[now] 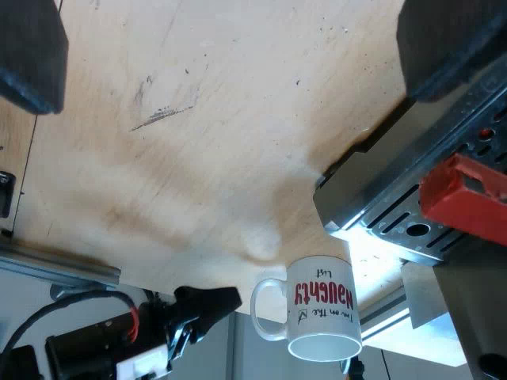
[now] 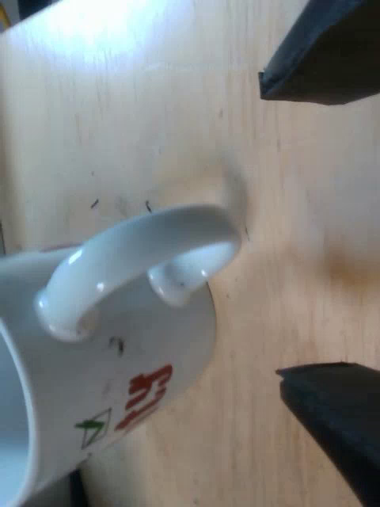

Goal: Place mug into machine

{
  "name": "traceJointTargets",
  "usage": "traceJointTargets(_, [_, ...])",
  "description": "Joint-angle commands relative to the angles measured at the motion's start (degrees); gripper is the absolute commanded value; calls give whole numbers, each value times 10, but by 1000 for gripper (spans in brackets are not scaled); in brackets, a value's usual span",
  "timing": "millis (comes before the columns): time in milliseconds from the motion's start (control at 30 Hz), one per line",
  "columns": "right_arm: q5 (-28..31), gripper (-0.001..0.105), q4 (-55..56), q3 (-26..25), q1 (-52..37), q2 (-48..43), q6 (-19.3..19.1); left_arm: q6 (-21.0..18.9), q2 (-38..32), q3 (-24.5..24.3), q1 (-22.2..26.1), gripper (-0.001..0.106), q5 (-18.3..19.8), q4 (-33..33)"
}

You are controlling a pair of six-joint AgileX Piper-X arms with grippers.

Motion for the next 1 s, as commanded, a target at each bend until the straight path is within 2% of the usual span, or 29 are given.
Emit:
traceJointTargets(33, [-20, 69, -53, -11, -2, 50, -17, 3, -1, -1, -2, 85, 4, -10])
traceJointTargets(267, [-20, 69, -108, -58, -2, 128, -40, 3, -1, -1, -2, 85, 3, -10])
traceJointTargets(367, [-47, 69, -108, -84, -2, 160, -56, 3, -1, -1, -2, 85, 3, -10])
traceJointTargets(600, [-92, 68, -109, -117, -2, 208, -56, 3, -1, 0, -2, 85, 3, -10])
traceJointTargets(667, [-101, 61, -109, -117, -2, 208, -66, 3, -1, 0, -2, 85, 3, -10])
traceJointTargets(700, [-104, 53, -109, -117, -2, 208, -66, 3, -1, 0, -2, 85, 1, -10])
traceJointTargets(800, [-131, 20, -109, -117, -2, 208, -66, 3, -1, 0, -2, 85, -2, -10])
traceJointTargets(833, [-154, 6, -109, -117, -2, 208, -66, 3, -1, 0, -2, 85, -2, -10])
traceJointTargets(900, [-190, 0, -109, -117, -2, 204, -66, 3, -1, 0, -2, 85, -5, -10])
traceJointTargets(1000, [-198, 0, -109, -116, -1, 198, -66, 3, -1, 0, -2, 85, -11, -10])
